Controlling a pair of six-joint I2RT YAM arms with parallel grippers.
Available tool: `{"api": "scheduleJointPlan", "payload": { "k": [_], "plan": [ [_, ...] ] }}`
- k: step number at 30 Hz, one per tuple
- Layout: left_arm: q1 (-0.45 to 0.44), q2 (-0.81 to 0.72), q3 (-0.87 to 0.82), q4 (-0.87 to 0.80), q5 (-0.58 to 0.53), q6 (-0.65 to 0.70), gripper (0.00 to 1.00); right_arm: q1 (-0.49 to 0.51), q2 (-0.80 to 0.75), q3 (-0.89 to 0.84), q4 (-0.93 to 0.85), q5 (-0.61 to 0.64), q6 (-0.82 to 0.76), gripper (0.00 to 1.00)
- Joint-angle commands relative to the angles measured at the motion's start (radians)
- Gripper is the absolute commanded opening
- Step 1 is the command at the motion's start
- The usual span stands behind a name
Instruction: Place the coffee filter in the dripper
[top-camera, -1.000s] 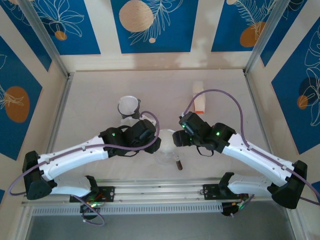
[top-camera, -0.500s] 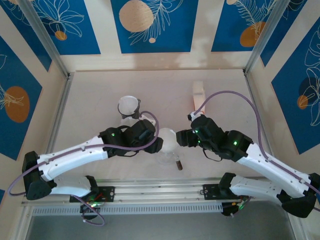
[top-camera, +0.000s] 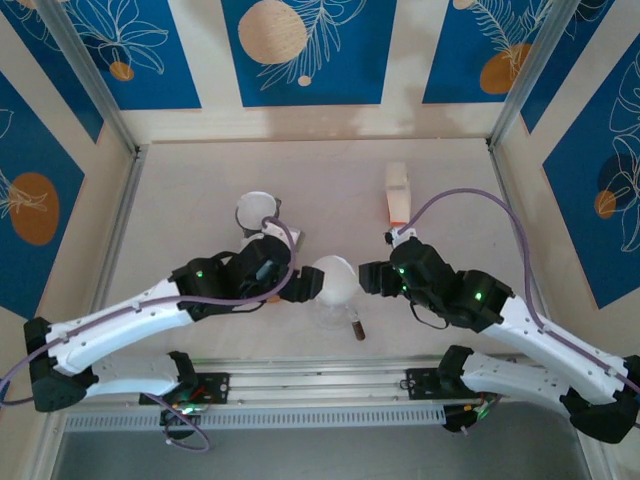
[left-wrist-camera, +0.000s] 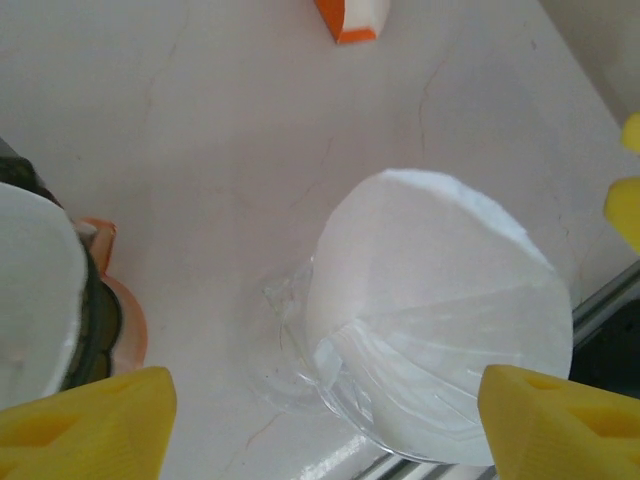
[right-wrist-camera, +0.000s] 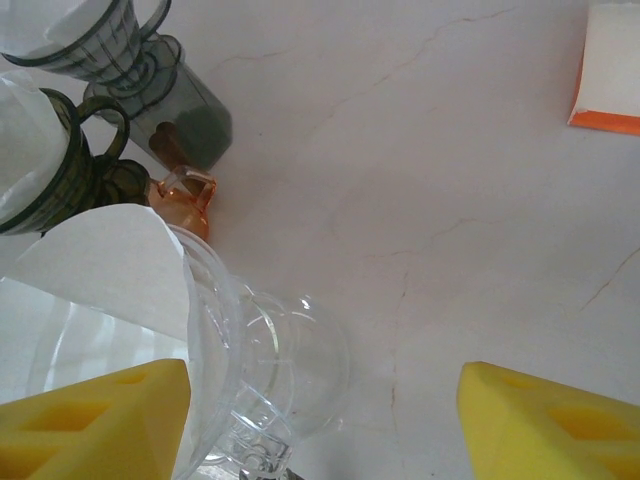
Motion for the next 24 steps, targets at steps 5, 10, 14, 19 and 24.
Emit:
{"api": "scheduleJointPlan", "payload": {
  "k": [5,10,14,19,24],
  "plan": [
    [0.045,-0.124,0.009,-0.022,-0.139,0.040,1.00,0.007,-0.052,-0.038,0.058,0.037,0.018,0.71],
    [0.105,-0.200,-0.018,-0.052,-0.221,0.045,1.00,0.006,-0.061,-0.046,0.052,0.066,0.027,0.71],
    [0.189,-0.293,-0.066,-0.048,-0.257,0.037,1.00,0.007,-0.085,-0.057,0.052,0.100,0.031,0.73],
    [0.235,-0.372,-0.124,-0.067,-0.376,-0.006,1.00,0.007,-0.096,-0.068,0.035,0.129,0.042,0.73],
    [0.240,-0.429,-0.217,-0.001,-0.477,0.064,1.00,0.008,-0.094,-0.083,0.023,0.158,0.066,0.74]
  ]
}}
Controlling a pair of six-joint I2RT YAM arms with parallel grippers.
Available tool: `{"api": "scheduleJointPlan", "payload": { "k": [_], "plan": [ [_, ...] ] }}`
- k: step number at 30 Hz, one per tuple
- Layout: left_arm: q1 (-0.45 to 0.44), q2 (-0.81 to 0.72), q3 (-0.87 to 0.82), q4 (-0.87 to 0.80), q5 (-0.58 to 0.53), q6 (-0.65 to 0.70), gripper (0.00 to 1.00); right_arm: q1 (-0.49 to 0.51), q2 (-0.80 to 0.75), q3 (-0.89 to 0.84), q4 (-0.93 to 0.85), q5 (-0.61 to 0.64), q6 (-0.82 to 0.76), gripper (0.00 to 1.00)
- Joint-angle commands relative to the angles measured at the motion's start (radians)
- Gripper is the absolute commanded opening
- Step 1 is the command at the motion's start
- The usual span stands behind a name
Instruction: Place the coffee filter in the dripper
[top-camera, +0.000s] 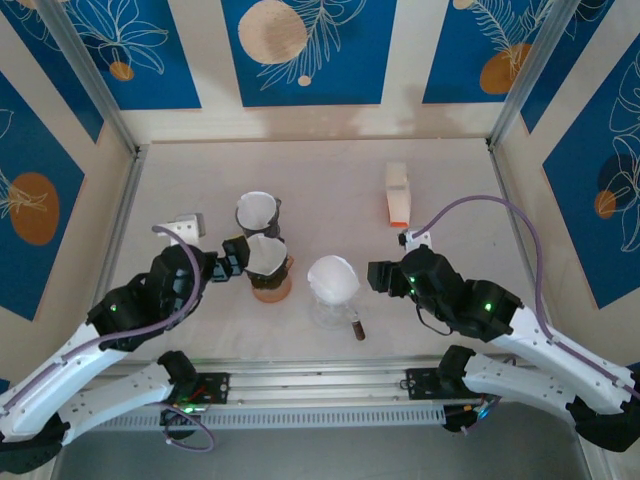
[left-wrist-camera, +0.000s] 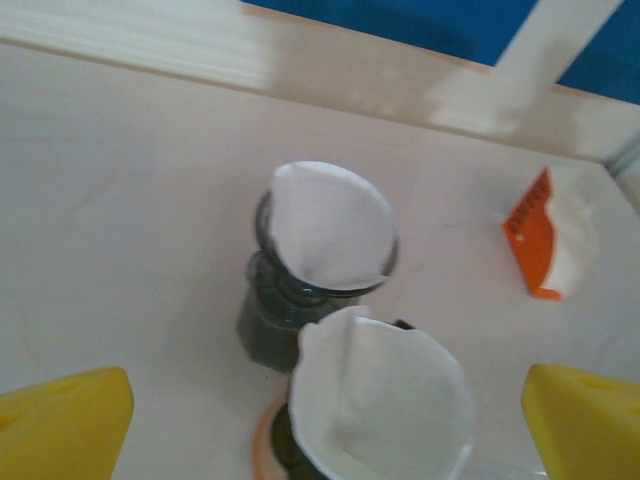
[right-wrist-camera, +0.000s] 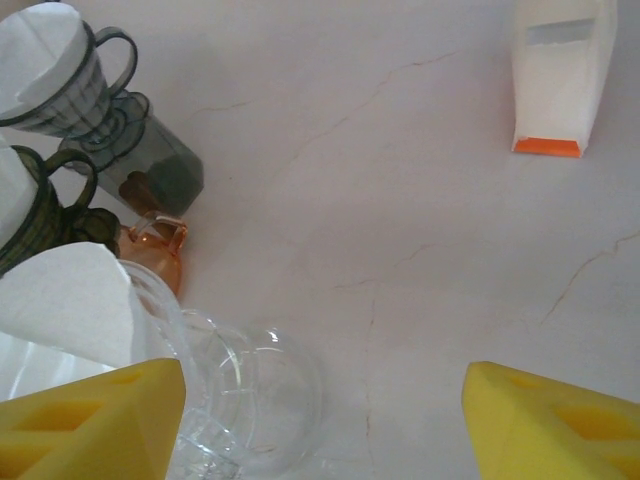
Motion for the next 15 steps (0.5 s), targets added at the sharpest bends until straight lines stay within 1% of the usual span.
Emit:
{"api": "scheduleJointPlan", "payload": {
  "k": [1,3,7,9,12,15],
  "plan": [
    [0.010,-0.026,-0.062,0.038,-0.092,0.056,0.99,0.006,-0.012,-0.015,-0.011,0.055,0.039,0.74],
    [0.012,-0.035,-0.074,0.030,-0.105,0.041,0.99,0.007,-0.010,-0.019,-0.011,0.068,0.047,0.75],
    [0.034,-0.045,-0.062,0.003,-0.079,0.014,0.99,0.006,-0.012,-0.029,-0.017,0.113,0.077,0.77],
    [0.044,-0.065,-0.069,0.027,-0.096,0.059,0.99,0.006,-0.012,-0.036,-0.018,0.126,0.086,0.77],
    [0.064,-0.106,-0.097,0.052,-0.184,0.107,0.99,0.006,-0.012,-0.045,-0.016,0.130,0.088,0.78],
    [0.111,-0.131,-0.122,0.078,-0.190,0.180,0.99,0.006,-0.014,-0.057,-0.012,0.128,0.085,0.78]
  ]
}}
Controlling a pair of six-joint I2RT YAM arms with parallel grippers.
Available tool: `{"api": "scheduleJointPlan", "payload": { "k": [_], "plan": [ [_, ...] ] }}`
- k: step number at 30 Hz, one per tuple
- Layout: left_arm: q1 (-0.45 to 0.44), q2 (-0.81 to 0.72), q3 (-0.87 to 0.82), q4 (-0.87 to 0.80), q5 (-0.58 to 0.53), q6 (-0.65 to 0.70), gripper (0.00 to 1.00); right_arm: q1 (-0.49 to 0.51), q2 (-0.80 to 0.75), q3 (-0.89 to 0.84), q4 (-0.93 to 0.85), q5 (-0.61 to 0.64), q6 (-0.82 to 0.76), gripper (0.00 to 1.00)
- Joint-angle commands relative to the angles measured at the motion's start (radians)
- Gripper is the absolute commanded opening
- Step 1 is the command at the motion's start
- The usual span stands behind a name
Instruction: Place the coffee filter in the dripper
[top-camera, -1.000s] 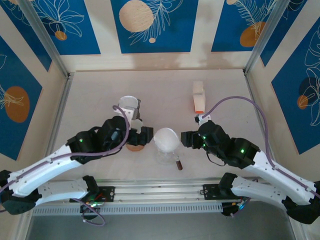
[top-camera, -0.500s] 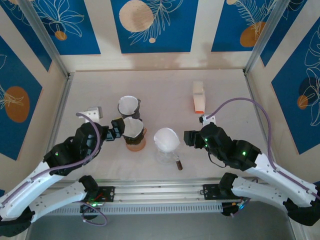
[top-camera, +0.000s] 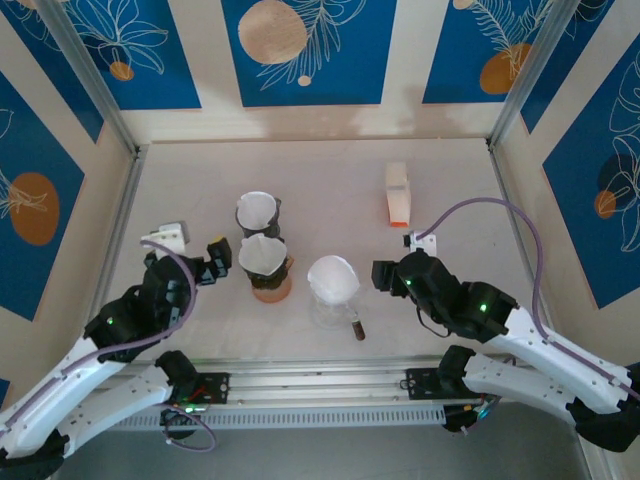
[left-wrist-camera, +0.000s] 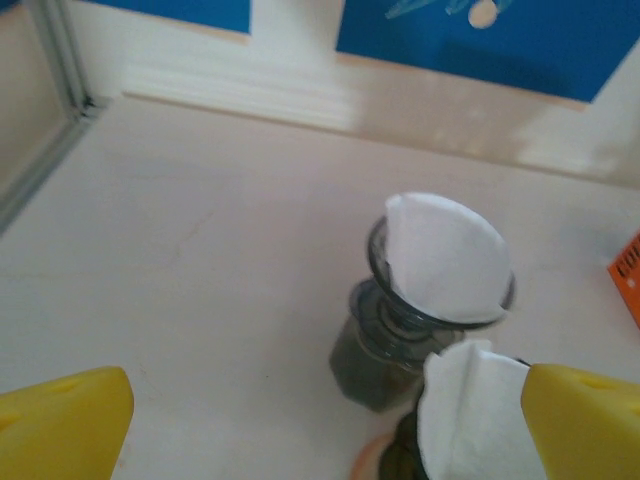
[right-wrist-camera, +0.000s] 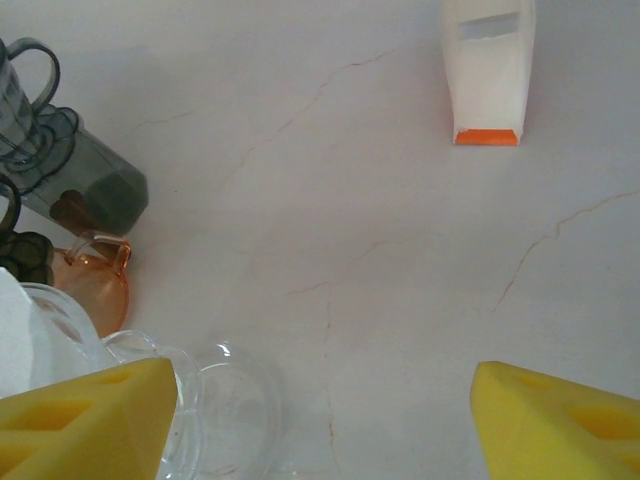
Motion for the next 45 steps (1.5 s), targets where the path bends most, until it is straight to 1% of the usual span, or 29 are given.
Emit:
{"api": "scheduleJointPlan", "payload": {
  "k": [1,4,7,10,12,15,16,19,21,22,25,27,29,31,32,33,35,37,40,42,45],
  "plan": [
    [0.059,-0.012,-0.022,0.034,-0.049,0.102,0.99,0.006,-0.016,-0.022,0.004,0.035,0.020,0.78],
    [0.142,0.042,-0.007,-0.007,0.029,0.123,0.99,0.007,-0.028,-0.035,0.010,0.034,0.016,0.78],
    [0.219,0.094,-0.006,-0.012,0.082,0.131,0.99,0.007,-0.049,-0.051,0.015,0.039,0.012,0.78],
    [0.288,0.106,-0.057,0.064,0.104,0.165,0.99,0.005,-0.073,-0.065,0.013,0.037,0.011,0.78],
    [0.352,0.128,-0.096,0.128,0.156,0.213,0.99,0.005,-0.092,-0.072,0.008,0.037,0.011,0.78],
    [0.463,0.223,-0.114,0.169,0.221,0.249,0.99,0.005,-0.118,-0.085,0.010,0.036,0.009,0.78],
    [0.507,0.255,-0.121,0.195,0.245,0.258,0.99,0.004,-0.126,-0.090,0.012,0.034,0.009,0.78],
    [0.596,0.337,-0.155,0.305,0.288,0.273,0.99,0.003,-0.140,-0.103,0.025,0.029,0.005,0.78],
    [0.617,0.387,-0.186,0.411,0.273,0.318,1.00,0.002,-0.144,-0.107,0.026,0.027,0.004,0.78],
    [0.623,0.421,-0.200,0.453,0.245,0.333,1.00,0.002,-0.144,-0.109,0.026,0.025,0.004,0.78],
    [0.645,0.528,-0.207,0.539,0.199,0.351,1.00,0.002,-0.145,-0.112,0.019,0.025,0.008,0.78],
    [0.644,0.565,-0.232,0.628,0.171,0.363,1.00,0.002,-0.146,-0.115,0.008,0.025,0.014,0.78],
    [0.645,0.579,-0.286,0.766,0.160,0.372,1.00,0.002,-0.149,-0.118,-0.001,0.025,0.017,0.78],
    [0.645,0.605,-0.366,0.984,0.168,0.406,1.00,0.000,-0.155,-0.122,-0.013,0.030,0.023,0.78],
    [0.644,0.628,-0.392,1.066,0.173,0.425,1.00,0.000,-0.158,-0.123,-0.016,0.034,0.027,0.77],
    [0.644,0.661,-0.400,1.118,0.170,0.448,1.00,0.000,-0.159,-0.122,-0.020,0.034,0.027,0.78],
    [0.645,0.719,-0.395,1.170,0.149,0.480,1.00,0.001,-0.163,-0.121,-0.028,0.035,0.024,0.78],
    [0.647,0.763,-0.412,1.250,0.160,0.508,1.00,-0.001,-0.164,-0.113,-0.042,0.038,0.023,0.78],
    [0.652,0.810,-0.437,1.353,0.165,0.502,1.00,-0.001,-0.167,-0.105,-0.052,0.056,0.022,0.78],
    [0.658,0.829,-0.428,1.365,0.183,0.494,1.00,-0.002,-0.166,-0.102,-0.054,0.067,0.019,0.79],
    [0.664,0.872,-0.447,1.443,0.187,0.481,1.00,-0.002,-0.167,-0.099,-0.056,0.079,0.017,0.79]
  ]
}}
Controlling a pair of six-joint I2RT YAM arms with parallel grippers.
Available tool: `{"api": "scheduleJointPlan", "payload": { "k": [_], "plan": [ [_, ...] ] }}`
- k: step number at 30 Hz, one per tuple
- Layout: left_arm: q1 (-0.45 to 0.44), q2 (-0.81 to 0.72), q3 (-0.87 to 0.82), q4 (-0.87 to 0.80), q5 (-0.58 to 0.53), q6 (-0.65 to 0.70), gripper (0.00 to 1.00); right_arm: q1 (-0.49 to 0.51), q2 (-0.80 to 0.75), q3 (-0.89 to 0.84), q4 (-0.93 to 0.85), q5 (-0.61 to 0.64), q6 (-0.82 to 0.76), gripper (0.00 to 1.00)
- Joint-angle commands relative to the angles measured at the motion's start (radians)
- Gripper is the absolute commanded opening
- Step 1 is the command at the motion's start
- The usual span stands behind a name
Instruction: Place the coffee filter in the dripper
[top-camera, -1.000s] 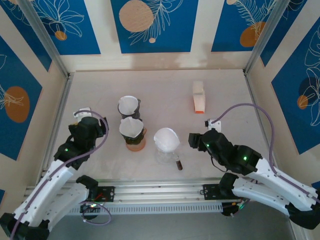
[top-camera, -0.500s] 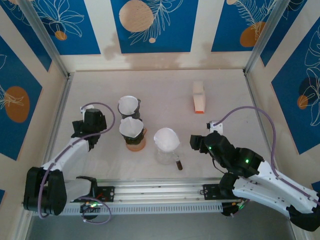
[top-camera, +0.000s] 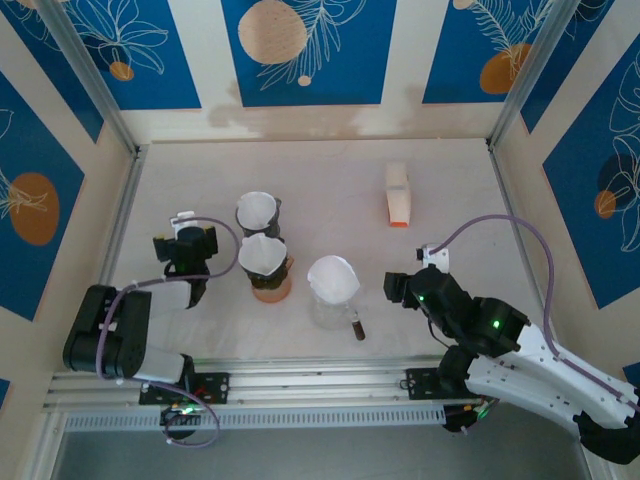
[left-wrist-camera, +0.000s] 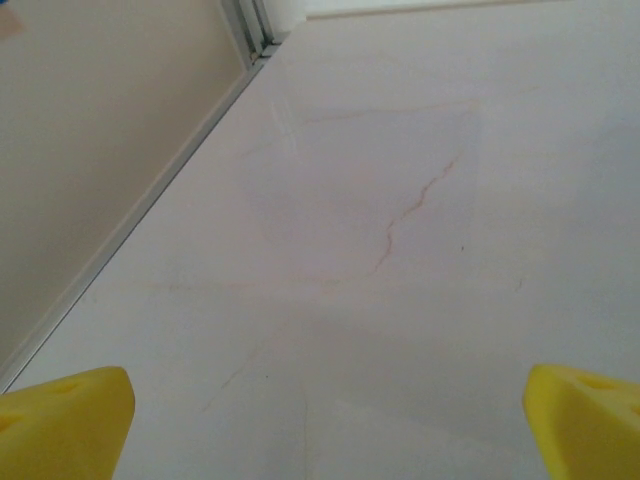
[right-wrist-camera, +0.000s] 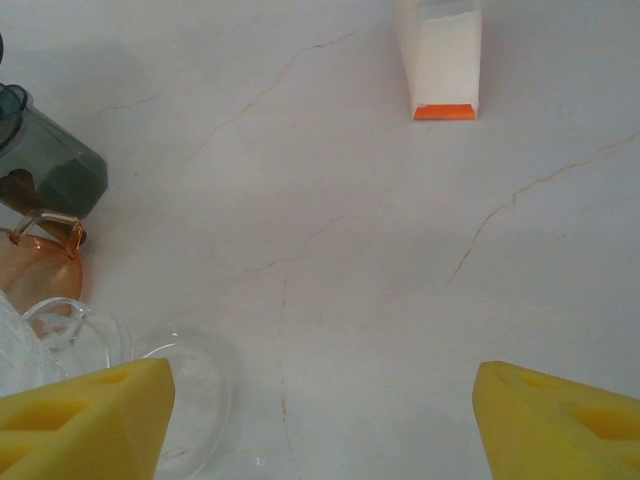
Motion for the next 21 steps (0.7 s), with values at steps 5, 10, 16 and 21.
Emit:
{"api": "scheduleJointPlan", "payload": {
  "k": [5,10,16,21],
  "plan": [
    [0.041,0.028,-0.017,0.132,0.047,-0.024,1.00,-0.002,-0.014,0.014,-0.018,0.061,0.018,0.79],
    [0.050,0.028,-0.023,0.147,0.065,-0.024,1.00,-0.002,-0.013,-0.001,-0.013,0.061,0.033,0.79],
    [0.051,0.039,-0.020,0.156,0.121,-0.003,1.00,-0.003,-0.013,0.013,-0.024,0.057,0.042,0.79],
    [0.056,0.046,-0.019,0.165,0.188,0.019,1.00,-0.002,-0.016,0.026,-0.056,0.054,0.053,0.79]
  ]
}}
